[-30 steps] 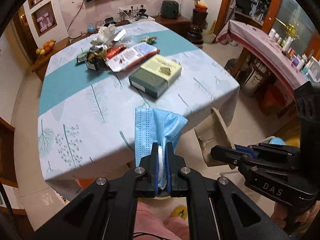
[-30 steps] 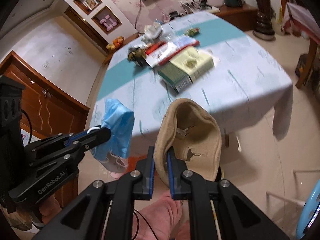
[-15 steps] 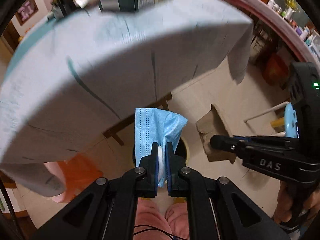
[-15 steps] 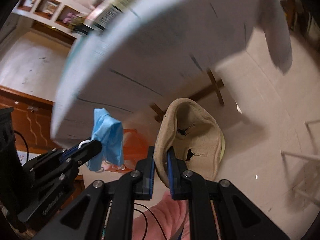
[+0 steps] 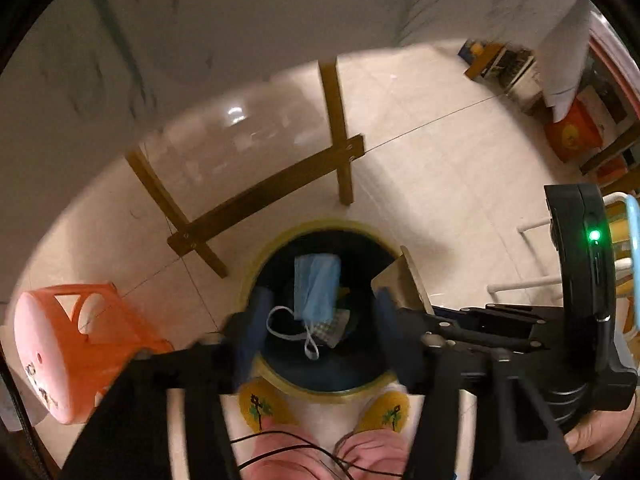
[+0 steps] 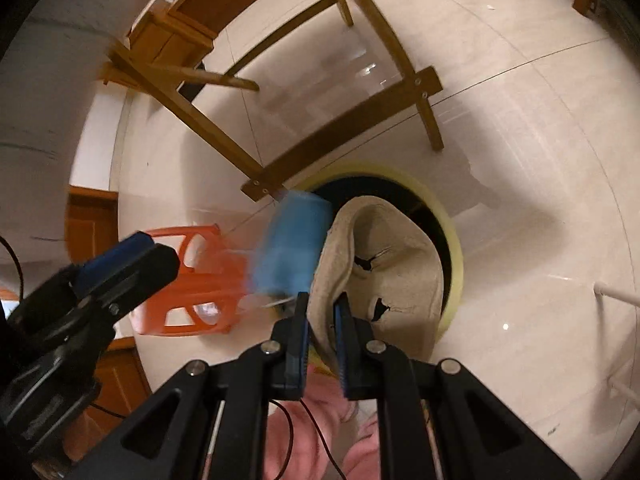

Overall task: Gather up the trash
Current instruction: 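Lower the cup holder and mask over the bin and open both tools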

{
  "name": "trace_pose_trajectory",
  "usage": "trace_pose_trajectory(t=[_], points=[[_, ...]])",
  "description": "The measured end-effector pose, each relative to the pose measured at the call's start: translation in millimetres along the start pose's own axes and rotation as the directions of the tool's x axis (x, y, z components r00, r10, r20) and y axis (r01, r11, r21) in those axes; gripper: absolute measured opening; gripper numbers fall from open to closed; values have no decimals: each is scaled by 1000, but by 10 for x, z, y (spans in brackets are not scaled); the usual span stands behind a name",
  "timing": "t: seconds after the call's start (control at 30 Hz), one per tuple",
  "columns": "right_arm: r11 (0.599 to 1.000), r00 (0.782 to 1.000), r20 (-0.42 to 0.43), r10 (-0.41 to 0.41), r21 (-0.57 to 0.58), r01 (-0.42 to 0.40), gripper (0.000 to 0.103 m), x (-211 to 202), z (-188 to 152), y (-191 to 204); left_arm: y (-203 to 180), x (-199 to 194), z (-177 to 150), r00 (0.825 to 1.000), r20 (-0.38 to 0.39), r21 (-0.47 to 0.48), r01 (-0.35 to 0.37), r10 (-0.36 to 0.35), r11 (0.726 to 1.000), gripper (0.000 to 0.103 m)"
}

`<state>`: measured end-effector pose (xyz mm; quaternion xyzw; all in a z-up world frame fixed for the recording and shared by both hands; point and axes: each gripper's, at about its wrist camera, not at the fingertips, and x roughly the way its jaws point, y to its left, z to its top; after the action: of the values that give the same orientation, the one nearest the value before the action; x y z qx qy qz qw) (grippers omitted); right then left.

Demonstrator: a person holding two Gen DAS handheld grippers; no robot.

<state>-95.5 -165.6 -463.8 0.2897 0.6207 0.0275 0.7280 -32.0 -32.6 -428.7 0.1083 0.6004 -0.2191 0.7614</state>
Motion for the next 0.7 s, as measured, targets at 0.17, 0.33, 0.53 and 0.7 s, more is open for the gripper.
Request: trace_pose_trajectory(t=[0.17,0.33,0.53,0.7], points=[[999,1000,-29,-4,38,5,19,345,58,-123,133,327,-53,997,-67,-35,38,-40,999,65],[998,1000,-7,-9,59,10,37,445,86,-182,225,404,-91,996,-84,-56,32,-37,998,65],[996,1000,7,-23,91,22,37,433,76,-203,258,355,-83,997,-75,-49,28,-31,998,65],[992,999,25,-31,126,27,37,369,77,-213,193,252,-69,997,-66,-17,26,-27,1000,65]])
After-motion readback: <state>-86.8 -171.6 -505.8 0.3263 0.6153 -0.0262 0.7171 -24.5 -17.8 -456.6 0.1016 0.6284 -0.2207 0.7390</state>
